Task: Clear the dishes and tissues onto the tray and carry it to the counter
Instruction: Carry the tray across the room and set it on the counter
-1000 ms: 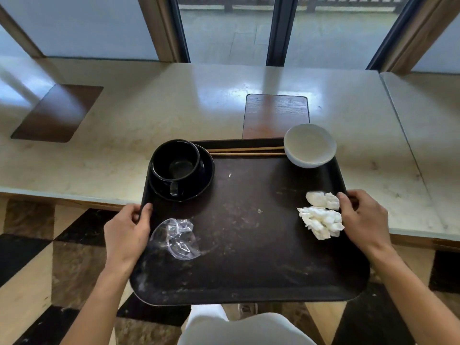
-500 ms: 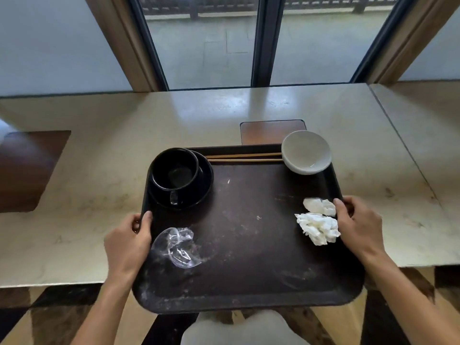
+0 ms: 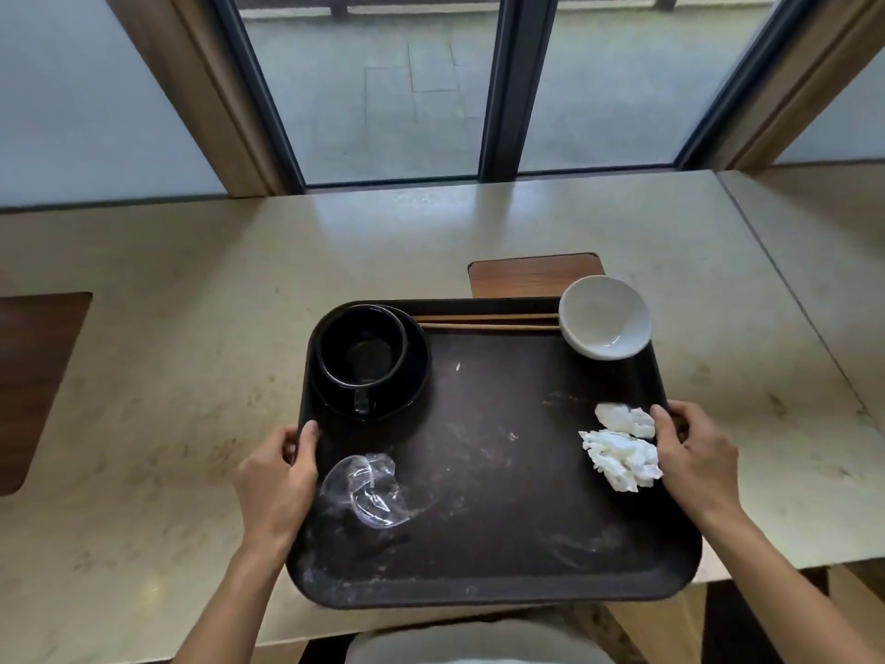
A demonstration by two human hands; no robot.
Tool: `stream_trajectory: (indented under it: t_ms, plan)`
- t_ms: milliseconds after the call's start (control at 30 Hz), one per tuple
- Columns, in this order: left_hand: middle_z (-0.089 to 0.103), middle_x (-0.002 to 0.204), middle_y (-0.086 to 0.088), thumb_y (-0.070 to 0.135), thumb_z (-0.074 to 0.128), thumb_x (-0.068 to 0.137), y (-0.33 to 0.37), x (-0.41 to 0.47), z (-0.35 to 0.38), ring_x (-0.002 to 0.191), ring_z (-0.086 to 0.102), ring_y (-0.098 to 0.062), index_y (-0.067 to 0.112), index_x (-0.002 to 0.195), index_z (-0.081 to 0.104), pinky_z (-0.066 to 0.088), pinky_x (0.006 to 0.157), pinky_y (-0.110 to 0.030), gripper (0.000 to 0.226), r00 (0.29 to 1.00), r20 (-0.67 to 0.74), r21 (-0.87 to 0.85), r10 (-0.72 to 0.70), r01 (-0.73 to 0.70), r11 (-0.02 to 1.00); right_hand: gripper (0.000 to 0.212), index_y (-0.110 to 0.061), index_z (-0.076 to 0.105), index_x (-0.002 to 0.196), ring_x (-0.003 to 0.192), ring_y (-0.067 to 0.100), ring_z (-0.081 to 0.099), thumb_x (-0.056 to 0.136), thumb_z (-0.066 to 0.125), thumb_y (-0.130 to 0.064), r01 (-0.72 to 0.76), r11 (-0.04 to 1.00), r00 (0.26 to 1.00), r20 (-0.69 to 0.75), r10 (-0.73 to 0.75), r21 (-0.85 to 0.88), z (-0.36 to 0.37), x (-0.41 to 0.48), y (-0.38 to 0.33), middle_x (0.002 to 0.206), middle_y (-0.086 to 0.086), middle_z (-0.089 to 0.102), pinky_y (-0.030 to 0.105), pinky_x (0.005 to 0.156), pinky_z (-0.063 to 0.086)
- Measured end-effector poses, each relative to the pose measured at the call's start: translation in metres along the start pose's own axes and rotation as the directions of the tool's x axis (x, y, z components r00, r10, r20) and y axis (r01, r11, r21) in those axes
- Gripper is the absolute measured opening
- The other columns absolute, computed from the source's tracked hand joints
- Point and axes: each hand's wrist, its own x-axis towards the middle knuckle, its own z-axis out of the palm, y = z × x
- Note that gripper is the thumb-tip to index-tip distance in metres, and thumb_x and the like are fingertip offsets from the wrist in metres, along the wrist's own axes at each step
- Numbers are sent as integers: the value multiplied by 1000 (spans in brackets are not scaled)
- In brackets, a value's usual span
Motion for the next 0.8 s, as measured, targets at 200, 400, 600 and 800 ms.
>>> stream_trajectory:
  t_ms: [200,400,600,800]
  plan:
    - [61,58,1,26,68,92,3,-2,29,56,58,-24,13,76,69,43,58,-36,21,999,-12,-10,-43,43,999,13,-11,68,99,74,27,61,95,61,-21,19,1000,1000,22,-19,-5,15,31,20,79,4,67,36,72,46]
    - [63,61,1,29,67,93,3,-10,63,61,60,-26,11,77,68,43,60,-35,24,992,-14,-4,-125,125,992,16,-9,69,98,75,29,62,95,60,-22,15,1000,997,77,-13,-16,38,67,48,77,4,67,38,72,48]
    - [68,70,-7,30,65,95,-7,-6,95,69,65,-31,7,86,72,43,65,-35,25,984,9,52,-175,175,983,20,-8,68,106,79,28,62,96,59,-23,-45,999,987,152,45,-4,62,86,65,84,7,68,34,73,44]
    - [71,75,-7,37,57,98,-16,7,117,72,67,-31,7,91,70,46,64,-37,33,978,52,110,-204,197,974,25,-9,66,112,93,30,65,97,55,-26,-91,996,972,217,94,-26,83,101,74,101,10,71,38,80,49]
